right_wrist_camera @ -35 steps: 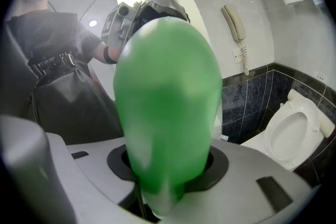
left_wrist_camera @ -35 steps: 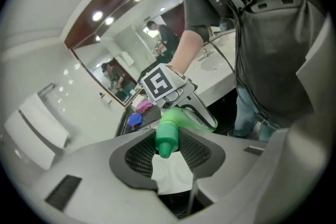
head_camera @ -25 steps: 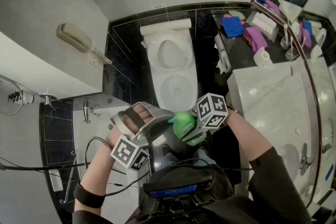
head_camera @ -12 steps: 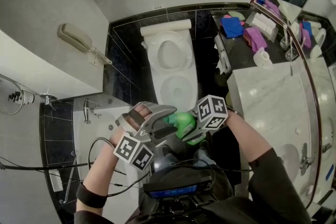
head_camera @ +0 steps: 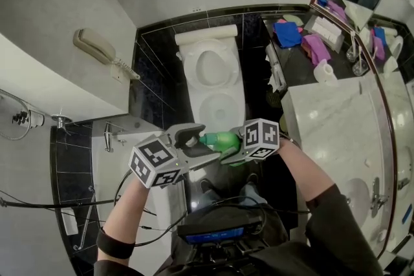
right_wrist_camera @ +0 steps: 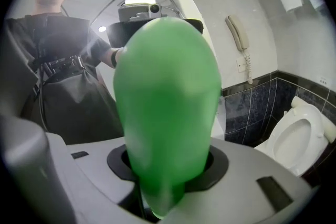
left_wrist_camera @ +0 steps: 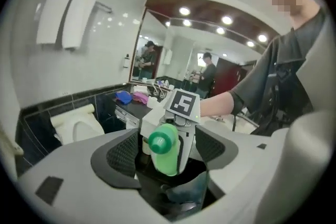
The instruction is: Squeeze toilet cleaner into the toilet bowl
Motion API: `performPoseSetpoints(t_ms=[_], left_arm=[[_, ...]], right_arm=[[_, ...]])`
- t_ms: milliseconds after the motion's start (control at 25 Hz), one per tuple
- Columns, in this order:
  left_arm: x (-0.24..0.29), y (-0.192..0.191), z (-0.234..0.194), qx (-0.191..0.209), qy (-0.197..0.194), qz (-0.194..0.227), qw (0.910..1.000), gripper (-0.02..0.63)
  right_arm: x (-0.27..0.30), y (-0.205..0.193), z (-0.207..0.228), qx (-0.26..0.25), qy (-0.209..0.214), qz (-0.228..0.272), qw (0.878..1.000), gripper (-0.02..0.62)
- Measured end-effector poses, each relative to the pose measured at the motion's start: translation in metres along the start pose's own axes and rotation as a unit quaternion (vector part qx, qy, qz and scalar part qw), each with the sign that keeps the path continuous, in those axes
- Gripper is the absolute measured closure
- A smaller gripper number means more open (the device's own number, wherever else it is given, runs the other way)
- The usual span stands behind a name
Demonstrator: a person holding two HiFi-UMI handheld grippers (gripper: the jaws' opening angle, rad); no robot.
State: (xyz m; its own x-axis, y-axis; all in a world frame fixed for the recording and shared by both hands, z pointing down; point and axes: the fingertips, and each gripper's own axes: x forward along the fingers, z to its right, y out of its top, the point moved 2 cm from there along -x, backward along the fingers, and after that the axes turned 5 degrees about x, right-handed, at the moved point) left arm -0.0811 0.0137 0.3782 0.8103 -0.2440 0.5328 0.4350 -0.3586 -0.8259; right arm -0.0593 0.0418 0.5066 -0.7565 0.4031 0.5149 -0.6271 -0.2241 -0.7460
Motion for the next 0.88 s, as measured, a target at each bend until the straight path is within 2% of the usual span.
performPoseSetpoints(t_ms=[40,120,240,440,480,520,600,720,800,880], left_arm=[[0.000,0.000,-0.001,-0.023,-0.008,0.008,0.9997,0.264],[-0.001,-0.003,-0.006,-0.043,-0.010,0.015,0.9989,0.279],[-0.001,-0.007,-0.011,-0.045,-0.009,0.015,0.9988,0.341],[-0.001,-0.006,-0.012,-0.060,-0.029,0.029,0.9974,0.428],[0.000,-0.006,-0.012,-0.057,-0.030,0.030,0.9975,0.479],[0.000,-0.006,-0.012,-0.049,-0.029,0.029,0.9980,0.482],[0.000,-0.007,-0.010,-0.019,-0.025,0.020,0.9993,0.482],[0.002,-0.008,-0.006,0.056,-0.018,-0.004,0.9983,0.477],[0.003,-0.008,0.000,0.119,-0.018,-0.019,0.9925,0.477],[0.004,-0.009,0.007,0.193,-0.021,-0.027,0.9805,0.477]], right_arm=[[-0.001,0.001,0.001,-0.002,-0.004,-0.006,1.000,0.408],[-0.001,0.001,0.003,-0.006,-0.007,-0.016,1.000,0.408],[-0.002,0.000,0.005,-0.005,-0.010,-0.018,1.000,0.407],[0.001,-0.001,0.004,-0.003,-0.002,-0.026,1.000,0.407],[0.002,-0.001,0.005,-0.003,-0.001,-0.025,1.000,0.407],[0.002,-0.001,0.004,-0.004,0.001,-0.025,1.000,0.407],[0.002,-0.001,0.003,-0.005,0.007,-0.027,1.000,0.407],[0.003,-0.003,0.000,0.002,0.022,-0.030,0.999,0.408],[0.004,-0.003,-0.004,0.009,0.038,-0.029,0.999,0.408],[0.007,-0.007,-0.006,0.012,0.054,-0.032,0.998,0.407]])
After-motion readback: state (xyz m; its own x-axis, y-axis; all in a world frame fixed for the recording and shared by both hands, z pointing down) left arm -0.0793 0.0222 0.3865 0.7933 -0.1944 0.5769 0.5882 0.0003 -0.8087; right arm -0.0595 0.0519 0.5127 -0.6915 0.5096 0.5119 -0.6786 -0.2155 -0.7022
